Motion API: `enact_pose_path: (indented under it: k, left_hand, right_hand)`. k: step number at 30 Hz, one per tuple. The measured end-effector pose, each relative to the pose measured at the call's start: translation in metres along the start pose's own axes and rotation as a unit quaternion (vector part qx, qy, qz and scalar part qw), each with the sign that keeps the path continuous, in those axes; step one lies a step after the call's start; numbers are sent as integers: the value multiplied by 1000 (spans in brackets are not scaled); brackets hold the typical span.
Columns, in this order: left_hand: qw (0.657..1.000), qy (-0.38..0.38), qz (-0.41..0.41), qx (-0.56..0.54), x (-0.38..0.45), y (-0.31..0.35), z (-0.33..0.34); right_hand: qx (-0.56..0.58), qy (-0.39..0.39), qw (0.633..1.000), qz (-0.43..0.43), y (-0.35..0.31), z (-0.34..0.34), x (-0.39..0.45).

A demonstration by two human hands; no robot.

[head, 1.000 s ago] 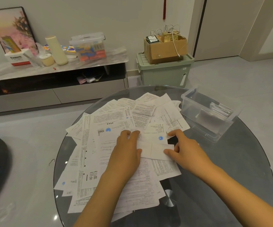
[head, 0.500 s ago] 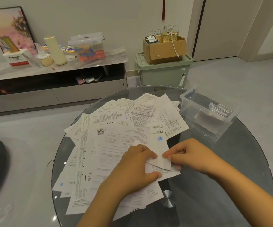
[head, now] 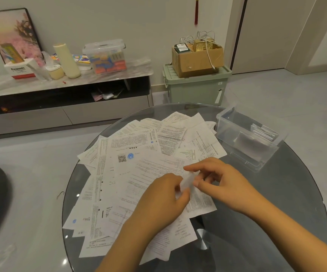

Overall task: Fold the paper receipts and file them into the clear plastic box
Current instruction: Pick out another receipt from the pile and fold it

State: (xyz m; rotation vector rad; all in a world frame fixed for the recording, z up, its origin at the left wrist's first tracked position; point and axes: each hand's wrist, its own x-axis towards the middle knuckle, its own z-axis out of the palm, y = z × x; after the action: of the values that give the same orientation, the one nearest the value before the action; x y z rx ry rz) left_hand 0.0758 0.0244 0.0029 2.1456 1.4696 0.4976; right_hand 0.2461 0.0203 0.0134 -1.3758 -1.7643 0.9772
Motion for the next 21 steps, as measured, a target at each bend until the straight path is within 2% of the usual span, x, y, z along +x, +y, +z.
enact_pose_path:
  k: [3,7,11,15,21]
  left_hand:
    - [999,1,-24,-41,3,-4,1]
    - [998,5,-54,-34,7,-13,2]
    - [998,-8,-67,-14,10,-17,6]
    - [996,0,-75,42,12,-19,6]
    - [995,-68,-73,21,13,-23,-5]
  right_hand:
    - [-8,-5,1000,-11,4,7,4]
    - [-36,-16,999,0,12,16,10]
    - [-74,-31,997,21,20,20,14]
    - [-165,-80,983,-7,24,23,15]
    - [-226,-105,968,-25,23,28,12]
